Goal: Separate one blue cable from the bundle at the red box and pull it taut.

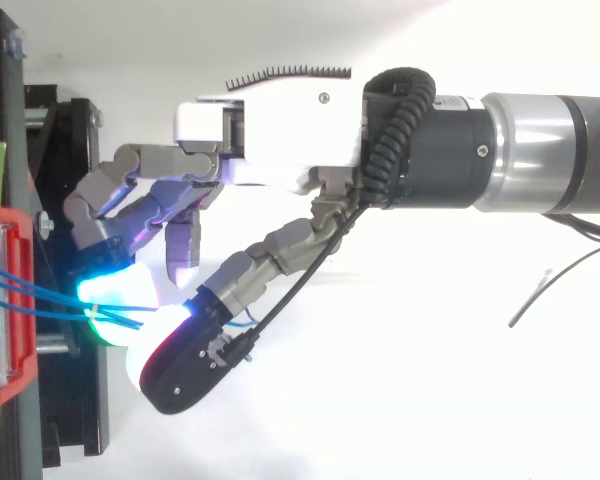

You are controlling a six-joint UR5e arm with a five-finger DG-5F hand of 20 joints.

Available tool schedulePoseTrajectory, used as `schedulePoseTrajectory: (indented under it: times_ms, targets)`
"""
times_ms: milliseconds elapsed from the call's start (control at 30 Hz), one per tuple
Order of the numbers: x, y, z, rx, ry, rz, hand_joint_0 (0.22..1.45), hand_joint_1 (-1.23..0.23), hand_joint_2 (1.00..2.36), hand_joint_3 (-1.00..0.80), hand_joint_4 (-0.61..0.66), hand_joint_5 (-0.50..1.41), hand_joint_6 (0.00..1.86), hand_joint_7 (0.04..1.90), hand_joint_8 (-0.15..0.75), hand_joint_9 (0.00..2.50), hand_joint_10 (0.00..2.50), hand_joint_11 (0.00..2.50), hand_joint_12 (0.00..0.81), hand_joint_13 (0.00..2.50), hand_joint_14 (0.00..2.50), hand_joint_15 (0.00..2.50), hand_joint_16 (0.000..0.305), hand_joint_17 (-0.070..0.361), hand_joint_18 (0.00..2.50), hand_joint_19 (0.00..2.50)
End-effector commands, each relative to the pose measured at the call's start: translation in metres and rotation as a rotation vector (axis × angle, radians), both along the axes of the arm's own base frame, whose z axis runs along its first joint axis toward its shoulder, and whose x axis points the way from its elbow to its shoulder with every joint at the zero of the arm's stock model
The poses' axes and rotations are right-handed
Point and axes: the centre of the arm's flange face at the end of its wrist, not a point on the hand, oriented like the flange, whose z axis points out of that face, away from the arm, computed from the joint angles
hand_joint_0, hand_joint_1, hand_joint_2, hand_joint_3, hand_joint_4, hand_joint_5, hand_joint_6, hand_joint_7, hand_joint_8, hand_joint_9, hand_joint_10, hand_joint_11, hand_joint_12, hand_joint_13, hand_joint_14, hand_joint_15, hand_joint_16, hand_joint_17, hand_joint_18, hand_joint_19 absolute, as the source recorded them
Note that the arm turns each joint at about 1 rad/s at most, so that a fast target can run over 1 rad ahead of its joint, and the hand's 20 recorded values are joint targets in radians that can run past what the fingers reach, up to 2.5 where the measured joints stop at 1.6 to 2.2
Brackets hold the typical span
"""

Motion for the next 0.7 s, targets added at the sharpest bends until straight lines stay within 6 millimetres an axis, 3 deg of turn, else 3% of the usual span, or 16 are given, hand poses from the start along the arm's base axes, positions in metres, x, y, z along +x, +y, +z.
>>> schedulePoseTrajectory:
  times_ms: [0, 300, 467, 667]
  targets:
    - [0.0001, -0.0010, 0.0003, 0.000, -0.002, 0.001, 0.60, -0.91, 1.00, -0.50, 0.17, -0.18, 0.85, 1.18, 0.339, 0.87, 0.02, 0.73, 0.396, 0.75, 0.02, 0.43, 0.049, 0.111, 0.86, 0.71]
    - [0.0001, -0.0008, 0.0003, 0.000, -0.002, 0.002, 0.56, -0.72, 1.00, -0.50, 0.17, -0.16, 0.80, 1.16, 0.352, 0.90, 0.02, 0.72, 0.400, 0.77, 0.02, 0.44, 0.051, 0.114, 0.87, 0.72]
    - [0.0007, -0.0008, 0.0018, 0.000, -0.005, 0.002, 0.64, -0.67, 1.00, -0.50, 0.16, -0.16, 0.78, 1.19, 0.342, 0.92, 0.02, 0.72, 0.392, 0.78, 0.02, 0.44, 0.049, 0.110, 0.88, 0.73]
    - [0.0008, 0.0004, 0.0018, 0.000, -0.005, 0.004, 0.68, -0.73, 1.00, -0.50, 0.14, -0.16, 0.78, 1.21, 0.345, 0.91, 0.02, 0.71, 0.397, 0.78, 0.02, 0.45, 0.049, 0.110, 0.88, 0.73]
